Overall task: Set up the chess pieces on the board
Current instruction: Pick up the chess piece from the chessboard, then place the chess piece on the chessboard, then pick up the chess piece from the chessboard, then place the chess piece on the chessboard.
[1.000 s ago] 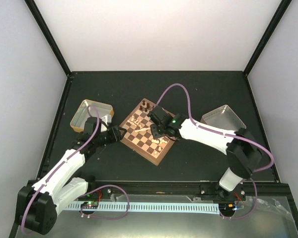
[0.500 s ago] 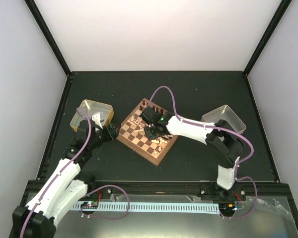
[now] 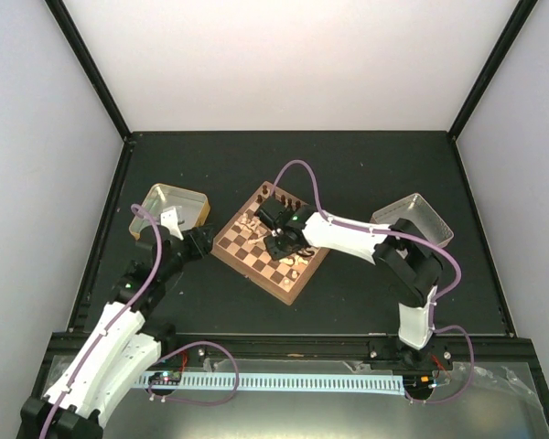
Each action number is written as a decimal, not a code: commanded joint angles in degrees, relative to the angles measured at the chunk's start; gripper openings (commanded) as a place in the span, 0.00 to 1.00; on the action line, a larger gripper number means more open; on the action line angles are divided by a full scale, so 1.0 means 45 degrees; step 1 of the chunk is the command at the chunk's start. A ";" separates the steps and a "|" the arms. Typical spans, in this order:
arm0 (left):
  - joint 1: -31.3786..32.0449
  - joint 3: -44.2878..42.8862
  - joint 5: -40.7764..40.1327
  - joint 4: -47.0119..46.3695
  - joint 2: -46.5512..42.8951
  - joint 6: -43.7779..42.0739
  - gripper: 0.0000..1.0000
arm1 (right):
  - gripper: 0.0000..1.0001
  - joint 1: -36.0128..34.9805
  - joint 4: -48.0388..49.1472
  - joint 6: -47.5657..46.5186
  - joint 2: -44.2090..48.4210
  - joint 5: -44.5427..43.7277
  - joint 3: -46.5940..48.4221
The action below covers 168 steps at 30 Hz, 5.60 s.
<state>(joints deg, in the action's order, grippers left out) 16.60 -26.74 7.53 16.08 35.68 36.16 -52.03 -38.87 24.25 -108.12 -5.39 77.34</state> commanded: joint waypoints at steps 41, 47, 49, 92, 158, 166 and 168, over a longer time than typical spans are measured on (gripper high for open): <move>0.0061 0.0386 -0.0653 -0.0531 -0.0345 -0.0233 0.60 | 0.11 -0.1055 -0.0541 0.0021 0.0590 0.0096 -0.1181; 0.0061 0.0445 -0.0677 -0.0508 -0.0353 -0.0255 0.60 | 0.14 -0.1055 -0.0602 0.0113 0.0413 -0.0118 -0.1249; 0.0071 0.0453 -0.0682 -0.0508 -0.0342 -0.0260 0.60 | 0.16 -0.1054 -0.0652 0.0164 0.0460 -0.0247 -0.1254; 0.0061 0.0396 -0.0393 -0.0819 0.0073 -0.0391 0.61 | 0.38 0.0705 0.0414 0.1737 0.0948 0.0592 -0.0923; 0.0993 -0.2721 0.9749 -0.4822 0.8068 0.2975 0.36 | 0.10 0.1479 1.1258 -0.4513 0.5647 0.6991 -0.6665; 0.1130 -0.2879 1.0286 -0.4126 0.8301 0.2168 0.11 | 0.09 0.1427 1.0749 -0.4726 0.5549 0.6881 -0.6437; 0.1163 -0.2884 1.0345 -0.4072 0.8301 0.2042 0.03 | 0.10 0.1439 1.0524 -0.4496 0.5521 0.6617 -0.6313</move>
<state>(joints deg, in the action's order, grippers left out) 21.02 -37.39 50.87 -3.25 72.64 47.18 -45.25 7.55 4.58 -83.53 24.73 47.55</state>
